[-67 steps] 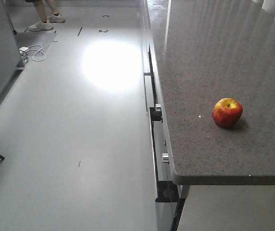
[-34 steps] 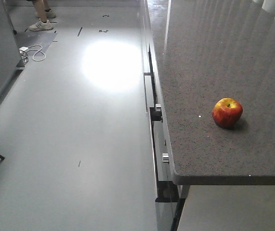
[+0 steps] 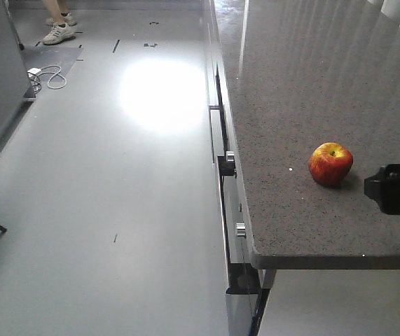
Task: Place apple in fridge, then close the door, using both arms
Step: 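Reach the right gripper down over the apple on the counter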
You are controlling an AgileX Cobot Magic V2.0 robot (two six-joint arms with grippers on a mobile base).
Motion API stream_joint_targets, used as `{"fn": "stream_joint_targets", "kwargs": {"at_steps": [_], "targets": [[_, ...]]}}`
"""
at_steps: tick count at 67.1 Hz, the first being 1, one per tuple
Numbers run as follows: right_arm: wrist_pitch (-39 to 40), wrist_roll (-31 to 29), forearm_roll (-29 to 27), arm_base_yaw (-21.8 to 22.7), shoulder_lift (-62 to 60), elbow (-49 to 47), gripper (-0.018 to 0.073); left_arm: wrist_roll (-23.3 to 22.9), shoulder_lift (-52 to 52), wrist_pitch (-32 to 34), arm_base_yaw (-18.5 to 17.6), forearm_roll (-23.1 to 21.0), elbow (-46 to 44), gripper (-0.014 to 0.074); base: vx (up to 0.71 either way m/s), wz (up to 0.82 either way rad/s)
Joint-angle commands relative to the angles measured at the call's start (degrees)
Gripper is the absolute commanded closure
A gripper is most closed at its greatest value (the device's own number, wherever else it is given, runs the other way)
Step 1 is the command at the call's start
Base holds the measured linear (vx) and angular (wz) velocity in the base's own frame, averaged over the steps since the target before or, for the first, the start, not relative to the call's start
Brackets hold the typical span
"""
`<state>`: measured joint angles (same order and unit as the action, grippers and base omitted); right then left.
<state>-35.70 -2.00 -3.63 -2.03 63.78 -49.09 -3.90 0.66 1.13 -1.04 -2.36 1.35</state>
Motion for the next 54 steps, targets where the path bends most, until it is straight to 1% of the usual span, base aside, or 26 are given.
{"fn": "stream_joint_targets", "kwargs": {"at_steps": [1,19,32,45,54], "targets": [[3.5,0.3,0.1,0.3,4.5,-5.4,-0.0081,-0.2,0.9,4.2,-0.1,-0.5,-1.0,0.0603,0.0,0.0],[1.4,0.1,-0.2,0.3,17.8,-16.1,-0.0074,-0.2,0.9,4.2,-0.1,-0.5,-1.0,0.0603,0.0,0.0],[-1.3,-2.1,-0.1,0.3,26.4,-23.6,-0.0071,-0.2,0.9,4.2,-0.1,-0.5,-1.0,0.0603,0.0,0.0],[-1.5,-4.0,0.1,0.3,33.3,-28.9,-0.0066,-0.2,0.9,4.2,-0.1,-0.5,-1.0,0.0603,0.0,0.0],[-1.3,-4.0,0.1,0.3,37.4,-31.8,-0.0063,-0.2,0.9,4.2,-0.1,-0.5,-1.0,0.0603,0.0,0.0]]}}
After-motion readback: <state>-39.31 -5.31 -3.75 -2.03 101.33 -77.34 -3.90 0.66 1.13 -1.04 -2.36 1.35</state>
